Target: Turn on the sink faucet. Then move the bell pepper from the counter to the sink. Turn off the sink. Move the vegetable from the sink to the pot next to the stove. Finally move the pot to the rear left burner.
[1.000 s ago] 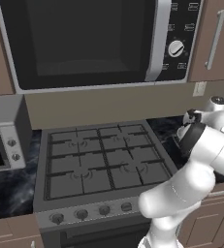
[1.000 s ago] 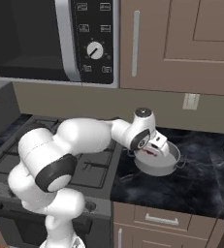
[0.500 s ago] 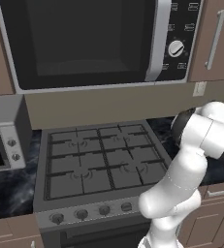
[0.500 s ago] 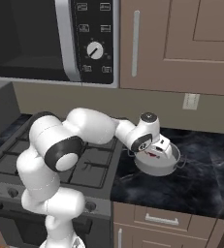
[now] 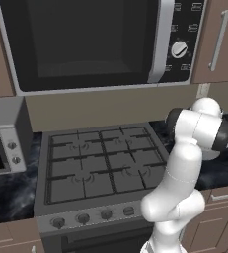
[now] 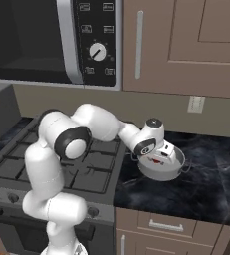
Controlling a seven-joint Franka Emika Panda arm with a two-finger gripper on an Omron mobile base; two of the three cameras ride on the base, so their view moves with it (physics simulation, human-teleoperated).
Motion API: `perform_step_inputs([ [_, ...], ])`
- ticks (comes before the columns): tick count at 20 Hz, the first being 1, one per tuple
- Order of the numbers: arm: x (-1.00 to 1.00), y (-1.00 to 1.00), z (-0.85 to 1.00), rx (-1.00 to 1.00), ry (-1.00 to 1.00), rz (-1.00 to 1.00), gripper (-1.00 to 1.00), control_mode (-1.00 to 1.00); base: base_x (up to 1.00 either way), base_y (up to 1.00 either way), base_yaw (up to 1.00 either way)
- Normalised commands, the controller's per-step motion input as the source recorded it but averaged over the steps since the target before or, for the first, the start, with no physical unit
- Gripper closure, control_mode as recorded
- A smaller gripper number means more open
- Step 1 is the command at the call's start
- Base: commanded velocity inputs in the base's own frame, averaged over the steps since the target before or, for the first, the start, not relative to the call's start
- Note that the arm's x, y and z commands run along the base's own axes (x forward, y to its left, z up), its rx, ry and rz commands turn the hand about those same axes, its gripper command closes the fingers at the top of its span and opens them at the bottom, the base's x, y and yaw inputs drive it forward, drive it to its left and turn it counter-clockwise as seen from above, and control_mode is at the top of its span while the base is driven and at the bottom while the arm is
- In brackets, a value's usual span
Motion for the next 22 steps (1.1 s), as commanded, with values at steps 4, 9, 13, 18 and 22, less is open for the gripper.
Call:
perform_step_inputs([
  [4, 0.13, -0.02, -0.2, 0.0, 0.04, 0.03, -1.0, -1.0, 0.0, 0.0, 0.0],
  [9, 0.07, -0.01, -0.03, 0.0, 0.01, 0.01, -1.0, -1.0, 0.0, 0.0, 0.0],
  [13, 0.01, 0.0, 0.09, 0.0, 0.0, 0.0, -1.0, -1.0, 0.0, 0.0, 0.0],
  [18, 0.0, 0.04, 0.33, 0.0, 0.0, 0.0, -1.0, -1.0, 0.0, 0.0, 0.0],
  [22, 0.0, 0.3, 0.4, -0.02, 0.0, 0.0, -1.0, -1.0, 0.0, 0.0, 0.0],
])
